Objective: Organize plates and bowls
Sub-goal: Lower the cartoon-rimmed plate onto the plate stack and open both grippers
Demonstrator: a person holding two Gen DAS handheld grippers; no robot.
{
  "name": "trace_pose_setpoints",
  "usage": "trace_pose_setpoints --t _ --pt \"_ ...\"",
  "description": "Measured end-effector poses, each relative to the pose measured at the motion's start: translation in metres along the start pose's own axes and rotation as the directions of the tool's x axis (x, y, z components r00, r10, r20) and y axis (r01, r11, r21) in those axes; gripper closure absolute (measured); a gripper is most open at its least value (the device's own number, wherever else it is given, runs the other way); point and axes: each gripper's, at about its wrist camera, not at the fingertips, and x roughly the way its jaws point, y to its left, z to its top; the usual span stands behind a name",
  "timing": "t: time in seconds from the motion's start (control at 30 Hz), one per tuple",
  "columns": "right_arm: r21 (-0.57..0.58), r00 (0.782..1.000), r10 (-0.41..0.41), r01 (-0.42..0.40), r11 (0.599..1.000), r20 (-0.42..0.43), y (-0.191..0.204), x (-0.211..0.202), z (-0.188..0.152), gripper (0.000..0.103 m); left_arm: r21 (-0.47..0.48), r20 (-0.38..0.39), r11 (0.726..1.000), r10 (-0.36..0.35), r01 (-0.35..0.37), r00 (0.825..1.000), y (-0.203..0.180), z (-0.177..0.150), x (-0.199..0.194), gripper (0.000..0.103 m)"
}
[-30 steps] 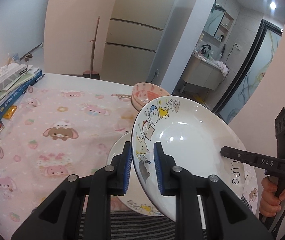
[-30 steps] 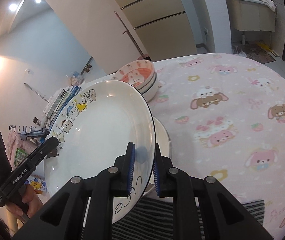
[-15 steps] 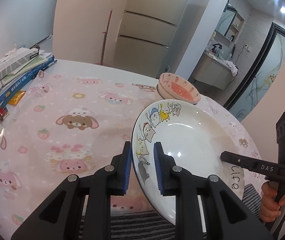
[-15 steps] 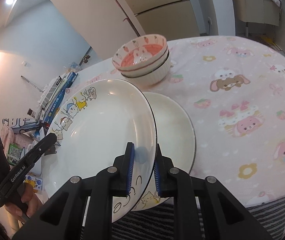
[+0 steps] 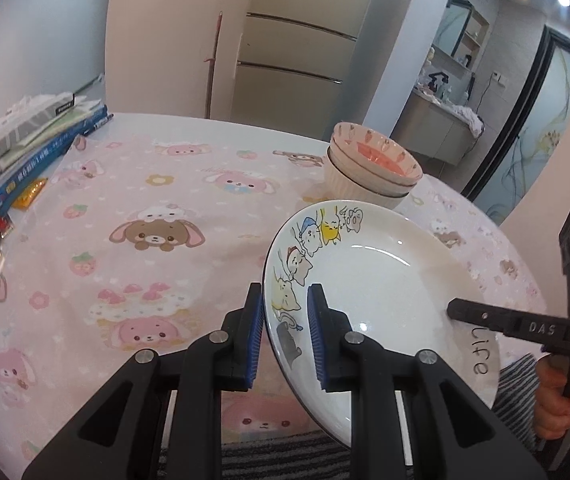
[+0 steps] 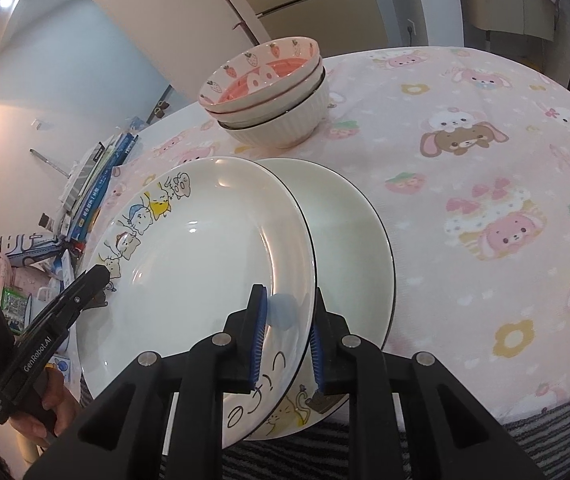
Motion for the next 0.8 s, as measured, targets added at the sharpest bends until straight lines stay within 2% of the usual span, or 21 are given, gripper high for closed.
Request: trace_pose_setpoints --t 0.13,0.23,0.4,0.6,0.8 --pt "-0.012 1.0 -0.03 0.03 0.999 0.007 -0.002 0.003 -0.001 0.08 -0.01 -0.023 1.0 -0.026 0.026 0.999 0.003 -0.002 0.009 0.084" --pt "-0.021 0.999 -0.039 0.039 0.999 0.008 -0.003 0.006 -0.001 0.08 0.012 -0.016 1.0 -0.009 0.009 1.0 0.0 -0.004 0.012 0.084" --pt "-0.043 0.997 -0.067 0.068 0.997 0.029 -0.003 0.005 -0.002 0.079 0.013 -0.027 1.0 -0.02 0.021 0.999 0.0 -0.007 0.017 0.084" --pt "-0.056 0.994 -0.098 0.1 0.993 0.045 -0.007 0.006 -0.004 0.078 0.068 -0.024 0.998 -0.002 0.003 1.0 -0.008 -0.013 0.02 0.084" --pt "-0.116 0.987 -0.143 0.151 0.982 0.078 -0.001 0.002 -0.007 0.077 0.089 -0.014 0.996 0.01 -0.009 1.0 -0.011 -0.015 0.023 0.084"
